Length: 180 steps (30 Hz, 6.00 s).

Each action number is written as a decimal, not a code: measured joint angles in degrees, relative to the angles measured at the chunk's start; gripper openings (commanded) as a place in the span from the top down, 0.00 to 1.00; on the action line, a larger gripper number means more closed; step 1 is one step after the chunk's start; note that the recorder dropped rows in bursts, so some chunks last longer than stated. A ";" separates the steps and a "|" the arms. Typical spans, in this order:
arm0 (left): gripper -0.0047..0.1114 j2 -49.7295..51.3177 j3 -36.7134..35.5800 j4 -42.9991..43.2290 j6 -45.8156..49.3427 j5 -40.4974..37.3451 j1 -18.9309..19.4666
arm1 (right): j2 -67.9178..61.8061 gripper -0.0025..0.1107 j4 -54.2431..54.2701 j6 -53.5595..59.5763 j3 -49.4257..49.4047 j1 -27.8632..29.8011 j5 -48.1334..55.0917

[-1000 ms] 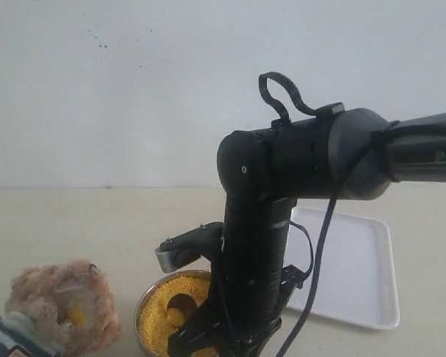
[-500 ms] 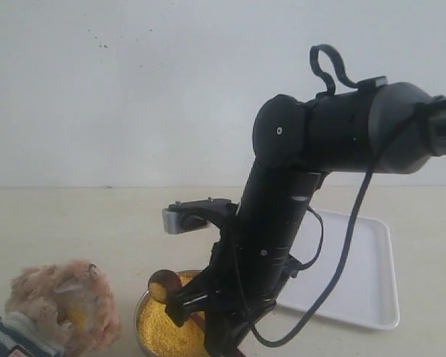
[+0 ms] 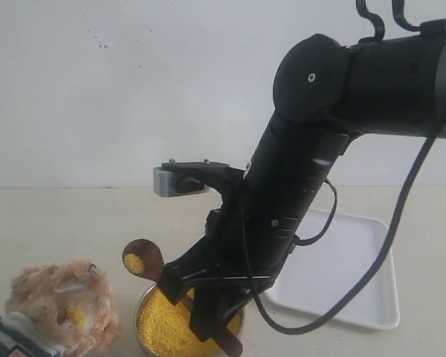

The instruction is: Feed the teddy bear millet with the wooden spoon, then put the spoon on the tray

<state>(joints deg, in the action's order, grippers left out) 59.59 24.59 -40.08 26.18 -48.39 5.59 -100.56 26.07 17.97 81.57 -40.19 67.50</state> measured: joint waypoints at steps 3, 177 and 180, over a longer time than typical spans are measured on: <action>0.93 0.00 0.00 0.00 0.00 0.00 0.00 | 0.71 0.94 0.66 0.12 0.00 -2.22 -0.78; 0.93 0.00 0.00 -1.20 0.00 -0.56 0.00 | -12.39 0.94 -68.57 -15.66 0.00 -19.78 2.57; 0.93 0.00 0.00 -1.20 0.00 -0.56 0.00 | -12.39 0.94 -69.06 -15.66 0.00 -19.78 2.57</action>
<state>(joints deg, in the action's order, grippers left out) 59.59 24.59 -41.28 26.18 -48.94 5.59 -112.94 -42.99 2.31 81.57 -59.96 70.07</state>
